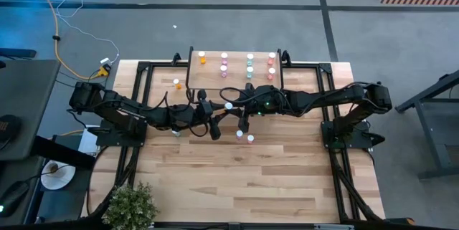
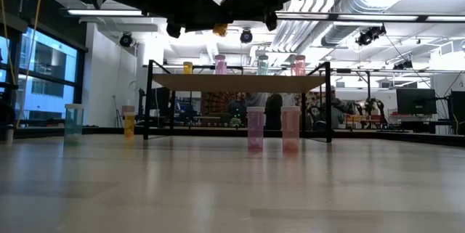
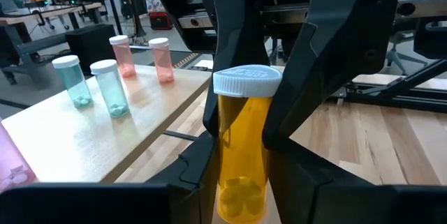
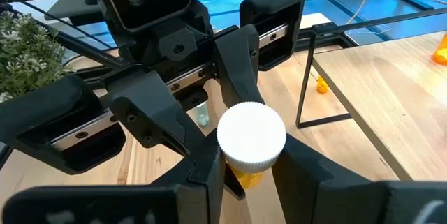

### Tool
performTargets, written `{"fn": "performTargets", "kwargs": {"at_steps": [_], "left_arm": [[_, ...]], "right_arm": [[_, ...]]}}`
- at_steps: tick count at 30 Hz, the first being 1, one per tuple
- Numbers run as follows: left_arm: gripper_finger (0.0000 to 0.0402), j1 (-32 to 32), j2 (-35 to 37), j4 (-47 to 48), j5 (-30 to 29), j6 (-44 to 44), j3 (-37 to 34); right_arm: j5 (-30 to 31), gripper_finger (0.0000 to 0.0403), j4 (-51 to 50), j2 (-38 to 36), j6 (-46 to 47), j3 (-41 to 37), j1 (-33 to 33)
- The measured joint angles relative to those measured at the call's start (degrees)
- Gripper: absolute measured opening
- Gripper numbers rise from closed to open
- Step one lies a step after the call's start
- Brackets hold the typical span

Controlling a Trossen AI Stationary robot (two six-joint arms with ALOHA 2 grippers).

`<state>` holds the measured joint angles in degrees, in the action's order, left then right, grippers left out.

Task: Pick and place medicine bottles onto shelf by color
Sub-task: Put the bottom orange pill bottle on the shelf aligned with the other orange pill bottle

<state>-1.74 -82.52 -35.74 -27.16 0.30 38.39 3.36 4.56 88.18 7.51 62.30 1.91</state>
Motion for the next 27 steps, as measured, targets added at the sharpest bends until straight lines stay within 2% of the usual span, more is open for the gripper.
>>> {"fn": "performTargets", "kwargs": {"at_steps": [13,27], "left_arm": [[0.0097,0.02,0.04,-0.4,0.06,0.46,0.0],[0.0097,0.0,0.13,-0.29,-5.77,0.97,0.0]], "right_arm": [[2.27,0.0171,-0.56,-0.68,1.48,0.0,-0.02],[2.41,0.0179,-5.5,-3.56,1.5,-0.04,-0.02]]}}
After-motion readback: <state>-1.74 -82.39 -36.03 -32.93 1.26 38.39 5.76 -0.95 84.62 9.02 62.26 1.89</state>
